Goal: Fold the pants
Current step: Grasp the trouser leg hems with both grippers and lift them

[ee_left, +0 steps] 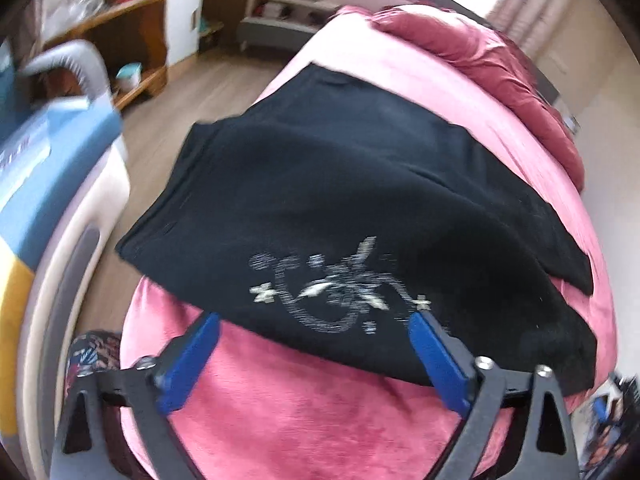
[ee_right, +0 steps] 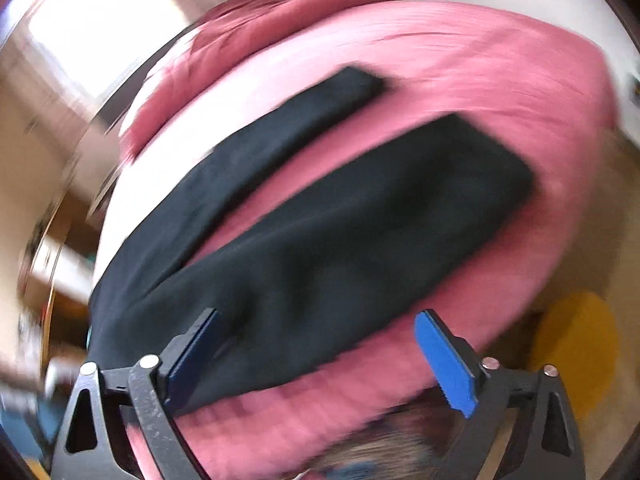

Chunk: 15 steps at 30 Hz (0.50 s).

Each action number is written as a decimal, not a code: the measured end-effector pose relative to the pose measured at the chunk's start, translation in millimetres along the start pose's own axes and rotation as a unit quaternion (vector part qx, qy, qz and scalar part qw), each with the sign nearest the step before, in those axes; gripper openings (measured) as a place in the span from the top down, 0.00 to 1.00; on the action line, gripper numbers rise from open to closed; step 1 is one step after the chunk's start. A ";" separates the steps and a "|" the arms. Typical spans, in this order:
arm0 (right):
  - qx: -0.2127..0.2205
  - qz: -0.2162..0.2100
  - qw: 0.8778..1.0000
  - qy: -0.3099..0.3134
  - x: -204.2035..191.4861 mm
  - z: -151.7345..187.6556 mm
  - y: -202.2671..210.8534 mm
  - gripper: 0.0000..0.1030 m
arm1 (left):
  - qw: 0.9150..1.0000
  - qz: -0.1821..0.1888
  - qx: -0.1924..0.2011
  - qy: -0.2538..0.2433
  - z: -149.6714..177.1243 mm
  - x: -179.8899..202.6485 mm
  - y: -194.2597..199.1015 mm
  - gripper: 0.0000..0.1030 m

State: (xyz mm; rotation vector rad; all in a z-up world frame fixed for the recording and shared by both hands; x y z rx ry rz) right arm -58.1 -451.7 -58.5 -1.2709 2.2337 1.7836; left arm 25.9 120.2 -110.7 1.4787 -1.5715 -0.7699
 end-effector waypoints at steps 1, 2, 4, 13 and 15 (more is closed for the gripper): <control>0.016 0.012 0.999 -0.036 25.5 -15.5 3.0 0.10 | 1.000 -0.004 -0.010 0.013 1.0 -8.2 -3.6 0.15; 0.022 0.016 0.998 -0.052 37.4 -22.5 2.6 0.15 | 1.000 -0.005 -0.015 0.020 2.1 -13.8 -6.1 0.18; 0.030 0.024 0.993 -0.112 70.7 -43.5 -3.5 0.26 | 0.999 -0.007 -0.028 0.039 6.1 -27.5 -9.5 0.26; 0.020 0.051 0.988 -0.148 84.8 -74.6 -57.0 0.37 | 0.993 0.025 -0.029 0.108 5.0 -68.0 -13.2 0.44; 0.018 0.063 0.989 -0.134 77.7 -74.1 -65.9 0.43 | 0.993 0.029 -0.024 0.108 2.3 -68.2 -10.9 0.45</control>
Point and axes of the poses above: each gripper's, at about its wrist camera, not at the fingertips, and y roughly against the way its jaws point, x to its right, z to its underside, the point moved 2 cm from there along -y, roughly the way its jaws point, and after that the axes turned 14 degrees about -y, right-handed, at the moved point
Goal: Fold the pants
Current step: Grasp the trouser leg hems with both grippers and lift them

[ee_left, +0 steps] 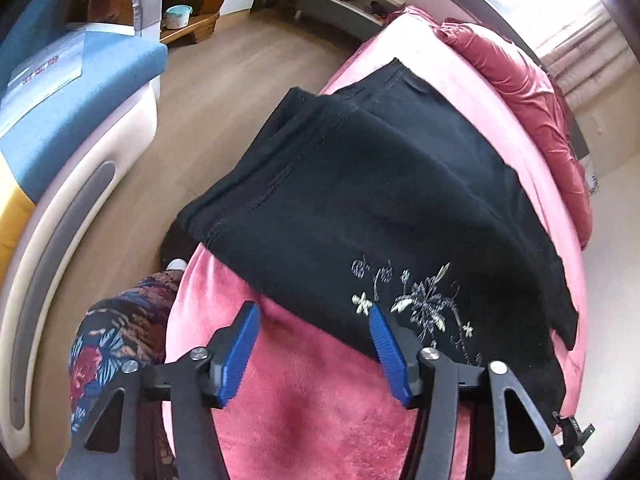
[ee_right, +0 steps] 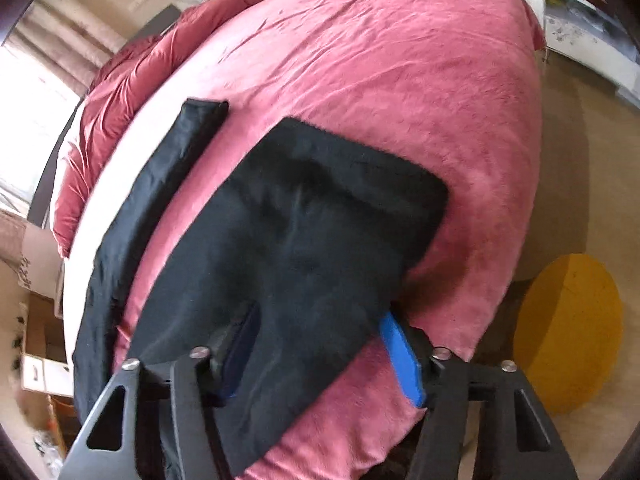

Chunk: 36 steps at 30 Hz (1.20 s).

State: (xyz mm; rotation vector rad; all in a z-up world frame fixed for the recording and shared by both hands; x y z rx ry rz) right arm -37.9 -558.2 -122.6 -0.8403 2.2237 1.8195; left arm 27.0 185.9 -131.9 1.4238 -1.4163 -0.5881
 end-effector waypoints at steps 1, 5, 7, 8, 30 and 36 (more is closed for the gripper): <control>0.004 0.009 1.000 0.011 -4.4 0.8 -1.8 0.44 | 1.000 -0.002 0.004 -0.003 -3.3 0.5 -1.0 0.46; 0.008 0.023 0.999 0.035 -15.4 -1.2 -4.4 0.62 | 1.000 -0.004 0.001 0.010 -14.8 -3.8 -12.1 0.49; 0.007 0.025 0.999 0.041 -17.2 -7.0 -5.6 0.71 | 1.000 -0.007 0.001 0.021 -19.6 -4.5 -18.0 0.54; 0.008 0.025 0.999 0.045 -19.9 -9.8 -5.4 0.77 | 1.000 -0.015 0.002 0.020 -20.4 -4.0 -19.6 0.57; 0.061 0.015 0.994 0.089 -46.3 -57.5 35.4 0.88 | 0.988 -0.074 -0.044 -0.125 9.8 19.9 15.0 0.94; 0.029 0.068 0.996 0.059 -14.8 -52.4 -1.8 0.87 | 0.982 -0.097 -0.062 -0.151 -0.7 29.0 6.1 0.81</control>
Point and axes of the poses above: each gripper's, at about its wrist camera, not at the fingertips, and y roughly against the way its jaws point, x to its right, z to its underside, the point moved 2 cm from there along -y, roughly the way its jaws point, and after that the axes turned 14 degrees about -y, right-handed, at the moved point
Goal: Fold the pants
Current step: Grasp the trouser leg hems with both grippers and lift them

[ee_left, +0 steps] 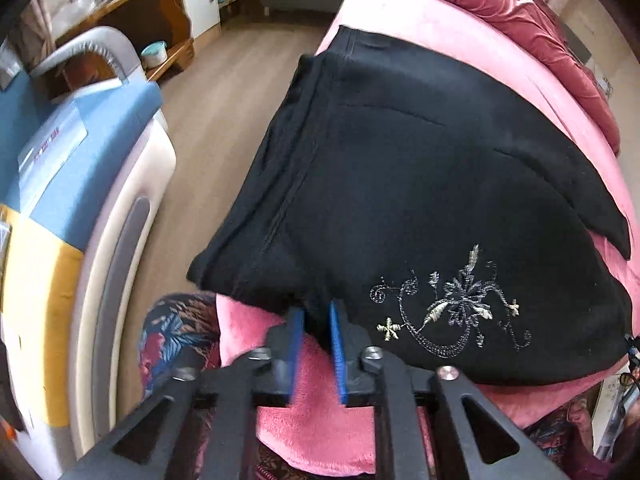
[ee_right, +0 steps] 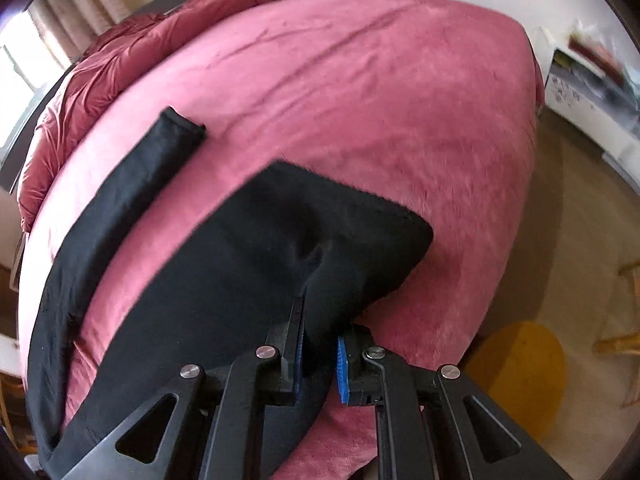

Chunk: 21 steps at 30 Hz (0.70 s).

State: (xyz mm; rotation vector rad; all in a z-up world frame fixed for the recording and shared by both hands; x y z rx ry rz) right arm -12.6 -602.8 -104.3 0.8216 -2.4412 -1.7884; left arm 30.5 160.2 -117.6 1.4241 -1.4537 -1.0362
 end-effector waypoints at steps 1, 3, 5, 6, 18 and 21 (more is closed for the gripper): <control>-0.002 -0.003 1.000 -0.006 1.1 -0.3 0.3 0.86 | 1.000 -0.002 0.003 -0.008 0.4 0.8 3.6 0.78; -0.001 -0.012 1.000 -0.007 1.3 0.2 4.8 0.75 | 1.000 -0.014 0.011 -0.021 0.9 -4.1 14.7 0.75; 0.004 -0.010 1.000 0.002 -1.8 -0.9 12.4 0.51 | 0.999 -0.021 0.024 -0.020 6.0 -7.8 28.8 0.75; 0.013 -0.007 1.000 0.008 -3.5 -0.7 18.5 0.38 | 0.999 -0.024 0.033 -0.016 6.8 -13.7 37.5 0.75; 0.030 -0.059 0.983 0.174 -107.7 55.1 50.1 0.36 | 0.993 -0.036 0.115 0.019 -75.0 -44.1 35.3 0.67; 0.000 -0.086 0.969 0.233 -158.1 89.5 40.0 0.36 | 0.994 -0.025 0.109 0.023 -97.3 -44.5 23.8 0.66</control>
Point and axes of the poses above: each gripper's, at about its wrist camera, not at the fingertips, and y roughly against the way its jaws point, x to its right, z to its underside, the point moved 2 cm from there along -y, roughly the way its jaws point, and after that the axes turned 14 degrees about -y, right-handed, at the moved point
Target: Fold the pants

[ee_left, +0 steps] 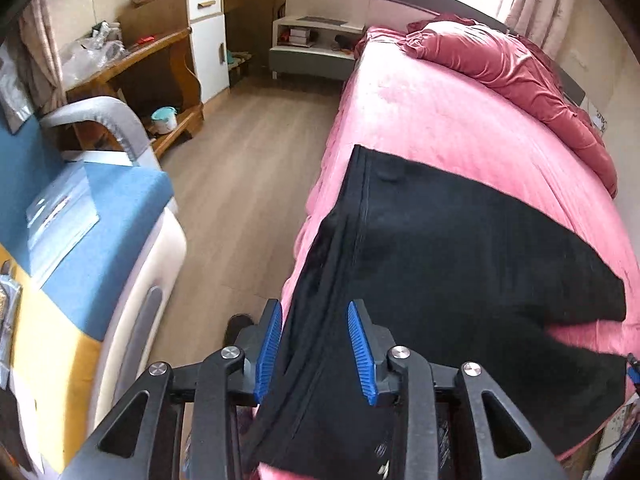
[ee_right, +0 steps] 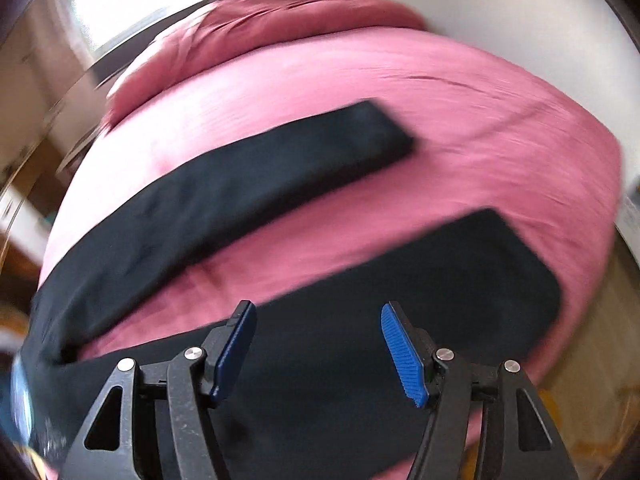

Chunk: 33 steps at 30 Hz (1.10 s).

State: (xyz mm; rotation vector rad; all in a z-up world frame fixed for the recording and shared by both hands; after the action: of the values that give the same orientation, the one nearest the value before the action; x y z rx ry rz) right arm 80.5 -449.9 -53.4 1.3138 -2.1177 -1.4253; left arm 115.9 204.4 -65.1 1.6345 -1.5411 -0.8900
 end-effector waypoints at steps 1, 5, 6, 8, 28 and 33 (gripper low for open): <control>-0.007 -0.009 1.000 0.011 -12.2 3.3 -5.2 0.36 | 1.000 0.004 0.000 0.001 -4.4 1.9 -3.8 0.65; -0.036 -0.042 0.997 0.059 -70.8 14.5 -25.2 0.36 | 1.000 0.016 -0.001 -0.017 -27.2 6.5 -13.3 0.60; -0.043 -0.050 0.996 0.066 -84.4 16.0 -28.4 0.36 | 1.000 0.019 -0.001 -0.023 -31.4 9.3 -15.7 0.56; -0.052 -0.063 0.994 0.078 -106.2 18.8 -33.4 0.36 | 0.999 0.022 -0.009 -0.036 -45.5 16.7 -26.7 0.49; -0.074 -0.050 0.980 0.180 -250.1 -72.8 -124.6 0.29 | 0.997 0.034 -0.072 -0.024 -153.2 41.2 -167.6 0.39; -0.098 -0.018 0.976 0.194 -276.8 -89.0 -170.2 0.29 | 0.996 0.022 -0.080 -0.036 -162.7 46.4 -185.9 0.40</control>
State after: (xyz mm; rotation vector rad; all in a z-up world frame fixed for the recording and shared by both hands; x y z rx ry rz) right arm 380.8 -300.7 -85.1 1.4224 -1.6671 -1.2323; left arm 352.8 171.2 -142.3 1.4635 -1.5080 -1.0297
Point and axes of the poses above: each gripper's, at about its wrist camera, not at the fingertips, and y roughly against the way its jaws point, x to its right, z to its underside, the point moved 2 cm from there along -y, roughly the way its jaws point, and after that the axes turned 14 degrees about -y, right-handed, at the moved point
